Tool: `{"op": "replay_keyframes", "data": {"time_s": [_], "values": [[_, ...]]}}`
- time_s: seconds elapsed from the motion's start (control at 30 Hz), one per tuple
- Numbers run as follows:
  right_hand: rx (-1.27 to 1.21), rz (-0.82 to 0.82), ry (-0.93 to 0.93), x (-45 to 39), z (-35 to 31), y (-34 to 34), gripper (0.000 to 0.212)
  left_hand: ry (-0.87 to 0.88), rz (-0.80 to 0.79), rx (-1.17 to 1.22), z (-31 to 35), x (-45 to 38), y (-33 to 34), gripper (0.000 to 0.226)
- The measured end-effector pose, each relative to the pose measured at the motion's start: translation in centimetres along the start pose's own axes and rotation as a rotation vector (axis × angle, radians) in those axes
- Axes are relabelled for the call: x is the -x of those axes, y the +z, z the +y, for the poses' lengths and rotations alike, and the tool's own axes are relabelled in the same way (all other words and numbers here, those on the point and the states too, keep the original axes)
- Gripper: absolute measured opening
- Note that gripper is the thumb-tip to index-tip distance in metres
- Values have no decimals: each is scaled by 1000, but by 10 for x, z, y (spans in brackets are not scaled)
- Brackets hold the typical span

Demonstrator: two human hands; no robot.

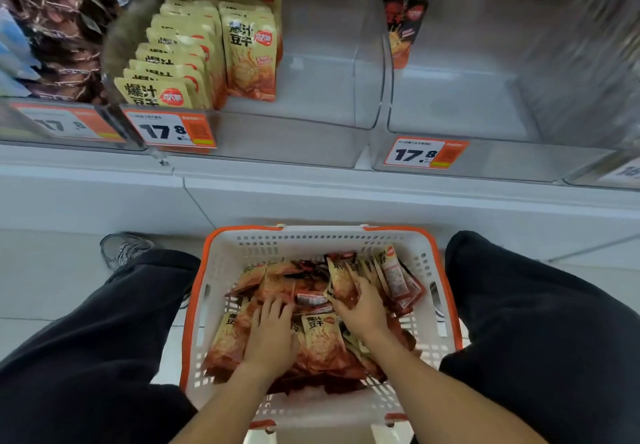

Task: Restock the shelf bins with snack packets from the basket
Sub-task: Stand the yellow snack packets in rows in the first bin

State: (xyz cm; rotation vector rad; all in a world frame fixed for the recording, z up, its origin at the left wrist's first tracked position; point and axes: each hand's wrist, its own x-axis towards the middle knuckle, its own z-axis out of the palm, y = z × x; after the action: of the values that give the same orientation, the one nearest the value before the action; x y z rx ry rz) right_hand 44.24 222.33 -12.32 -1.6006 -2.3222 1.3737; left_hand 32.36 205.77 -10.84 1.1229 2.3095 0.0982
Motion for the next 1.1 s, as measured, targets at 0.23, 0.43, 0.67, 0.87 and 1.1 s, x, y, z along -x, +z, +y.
{"op": "replay_keyframes", "data": {"time_s": [0.23, 0.43, 0.67, 0.87, 1.1], "values": [[361, -60, -62, 5, 11, 29, 67, -62, 37, 11, 7, -6, -3, 52], [255, -35, -115, 11, 17, 29, 46, 24, 202, 257, 41, -21, -5, 22], [62, -154, -273, 34, 40, 14, 49, -404, -82, 996, 53, -49, 2, 29], [-38, -232, -168, 33, 36, -7, 56, -387, -101, 851, 57, -53, 3, 7], [-433, -201, 71, 10, 2, -37, 56, -181, -183, 666, 55, -49, -46, 16]]}}
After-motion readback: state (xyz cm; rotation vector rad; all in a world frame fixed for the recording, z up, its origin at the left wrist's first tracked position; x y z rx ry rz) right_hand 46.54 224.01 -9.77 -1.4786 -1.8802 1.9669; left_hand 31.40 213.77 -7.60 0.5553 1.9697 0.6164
